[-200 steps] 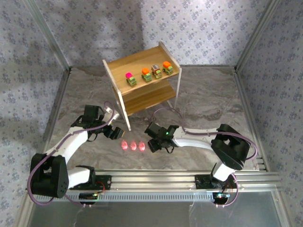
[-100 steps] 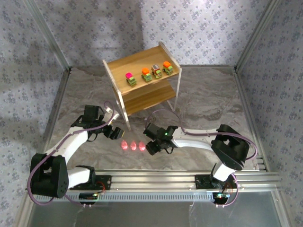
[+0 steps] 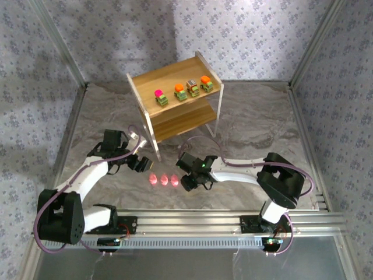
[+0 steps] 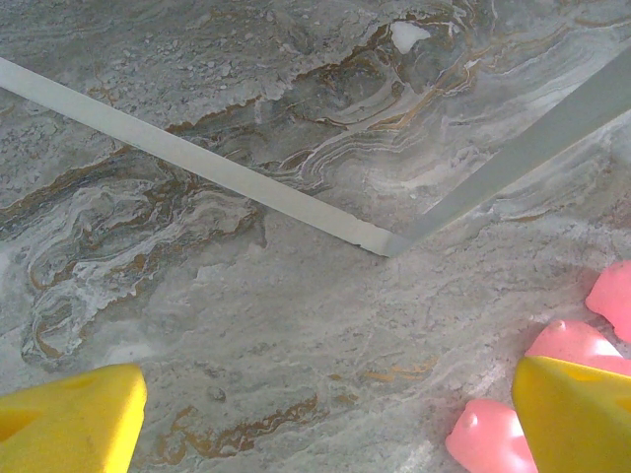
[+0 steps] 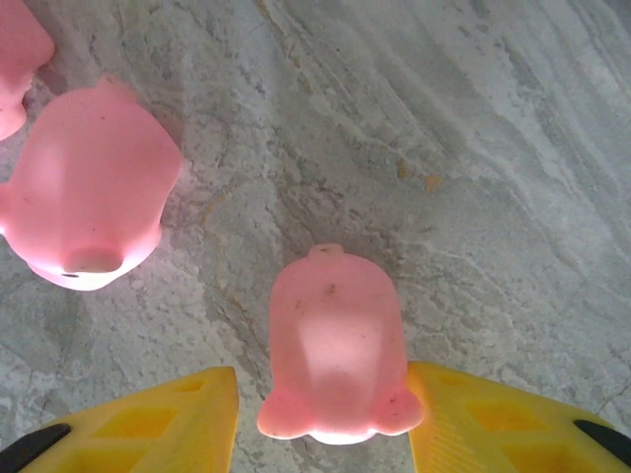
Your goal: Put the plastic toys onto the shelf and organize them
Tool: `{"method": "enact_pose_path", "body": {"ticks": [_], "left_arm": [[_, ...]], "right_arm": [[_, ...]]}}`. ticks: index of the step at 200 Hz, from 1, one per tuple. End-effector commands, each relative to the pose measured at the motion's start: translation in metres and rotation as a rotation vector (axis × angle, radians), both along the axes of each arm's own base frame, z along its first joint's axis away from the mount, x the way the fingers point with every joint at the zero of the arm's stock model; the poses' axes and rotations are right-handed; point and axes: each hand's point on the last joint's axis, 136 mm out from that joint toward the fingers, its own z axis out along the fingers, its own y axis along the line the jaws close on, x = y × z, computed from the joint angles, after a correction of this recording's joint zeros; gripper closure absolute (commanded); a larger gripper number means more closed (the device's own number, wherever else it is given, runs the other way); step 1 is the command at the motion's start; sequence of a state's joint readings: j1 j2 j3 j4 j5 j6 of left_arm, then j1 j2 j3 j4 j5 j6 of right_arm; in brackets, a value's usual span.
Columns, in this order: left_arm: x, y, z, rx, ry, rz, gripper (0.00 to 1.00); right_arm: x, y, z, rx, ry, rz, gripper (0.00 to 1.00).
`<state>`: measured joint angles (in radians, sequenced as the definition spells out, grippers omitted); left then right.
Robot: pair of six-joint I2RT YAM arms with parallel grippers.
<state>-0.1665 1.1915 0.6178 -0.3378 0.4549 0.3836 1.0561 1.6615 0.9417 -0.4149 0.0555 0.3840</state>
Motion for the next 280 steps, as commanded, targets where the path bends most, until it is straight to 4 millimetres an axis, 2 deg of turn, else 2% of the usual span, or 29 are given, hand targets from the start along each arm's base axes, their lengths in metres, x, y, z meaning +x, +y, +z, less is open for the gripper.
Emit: {"method": "enact_pose_path", "body": {"ticks": [1,52,91,125,174,193,232,250,254,256,262,280], "left_arm": [[-0.001,-0.002,0.001,-0.005,-0.005,-0.006,0.04],[-0.002,-0.002,0.001,-0.007,-0.001,-0.009,0.04],[-0.002,-0.002,0.001,-0.008,0.0,-0.008,0.04],[-0.002,-0.002,0.001,-0.008,-0.001,-0.009,0.04],[-0.002,-0.003,0.001,-0.01,-0.002,-0.011,0.04],[-0.002,-0.003,0.001,-0.01,-0.002,-0.012,0.04],[-0.002,-0.003,0.003,-0.011,-0.007,-0.011,0.04],[-0.002,-0.003,0.003,-0.012,-0.007,-0.012,0.04],[-0.002,-0.003,0.003,-0.014,-0.008,-0.013,0.04],[-0.002,-0.003,0.003,-0.013,-0.006,-0.013,0.04],[-0.002,-0.004,0.003,-0.015,-0.006,-0.013,0.04],[-0.003,-0.004,0.003,-0.015,-0.006,-0.014,0.04]], "right_arm": [[0.001,-0.005,-0.007,-0.02,-0.006,-0.012,0.53],[0.006,-0.006,-0.008,-0.017,-0.034,-0.036,0.6],[0.009,-0.007,-0.001,-0.008,-0.06,-0.06,0.64],[0.009,-0.006,0.01,0.005,-0.089,-0.076,0.65],[0.009,-0.006,0.038,0.036,-0.124,-0.112,0.66],[0.008,-0.006,0.056,0.05,-0.137,-0.121,0.66],[0.015,-0.002,0.113,0.11,-0.186,-0.146,0.66],[0.024,0.001,0.138,0.13,-0.224,-0.153,0.65],[0.025,0.0,0.138,0.125,-0.228,-0.154,0.65],[0.028,0.005,0.147,0.147,-0.239,-0.155,0.65],[0.033,0.008,0.156,0.162,-0.249,-0.159,0.65],[0.045,0.013,0.165,0.179,-0.266,-0.167,0.65]]}}
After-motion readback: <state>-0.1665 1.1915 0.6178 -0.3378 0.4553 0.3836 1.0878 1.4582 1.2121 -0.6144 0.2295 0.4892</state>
